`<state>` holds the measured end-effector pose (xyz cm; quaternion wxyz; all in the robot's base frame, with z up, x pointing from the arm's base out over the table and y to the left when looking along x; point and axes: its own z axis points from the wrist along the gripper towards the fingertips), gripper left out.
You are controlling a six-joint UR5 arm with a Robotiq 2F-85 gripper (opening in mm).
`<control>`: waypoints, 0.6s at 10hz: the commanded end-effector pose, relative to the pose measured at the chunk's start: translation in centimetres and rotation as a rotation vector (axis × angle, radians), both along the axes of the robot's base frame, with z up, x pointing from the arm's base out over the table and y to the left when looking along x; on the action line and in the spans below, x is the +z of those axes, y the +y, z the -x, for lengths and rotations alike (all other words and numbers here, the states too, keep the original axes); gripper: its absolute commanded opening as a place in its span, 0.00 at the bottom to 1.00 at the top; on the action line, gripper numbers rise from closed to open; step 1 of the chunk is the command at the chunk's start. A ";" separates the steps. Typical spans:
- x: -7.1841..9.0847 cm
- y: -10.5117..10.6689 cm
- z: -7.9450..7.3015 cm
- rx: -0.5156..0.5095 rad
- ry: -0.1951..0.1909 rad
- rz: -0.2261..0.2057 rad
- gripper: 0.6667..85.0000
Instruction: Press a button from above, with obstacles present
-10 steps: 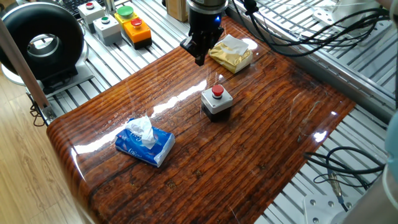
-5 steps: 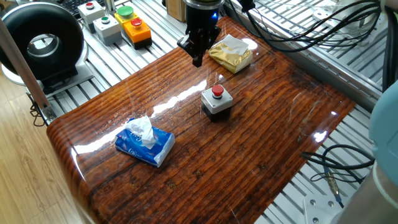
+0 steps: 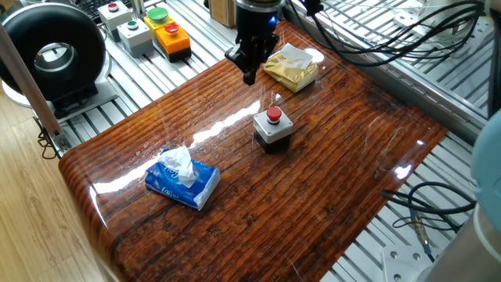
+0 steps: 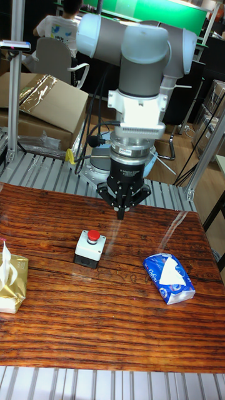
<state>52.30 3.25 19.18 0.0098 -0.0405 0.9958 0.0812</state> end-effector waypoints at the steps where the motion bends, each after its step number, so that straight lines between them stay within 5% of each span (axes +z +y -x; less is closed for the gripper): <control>1: 0.6 0.0 2.0 -0.003 -0.023 -0.046 0.01; 6: 0.3 -0.5 3.9 -0.008 -0.026 -0.048 0.01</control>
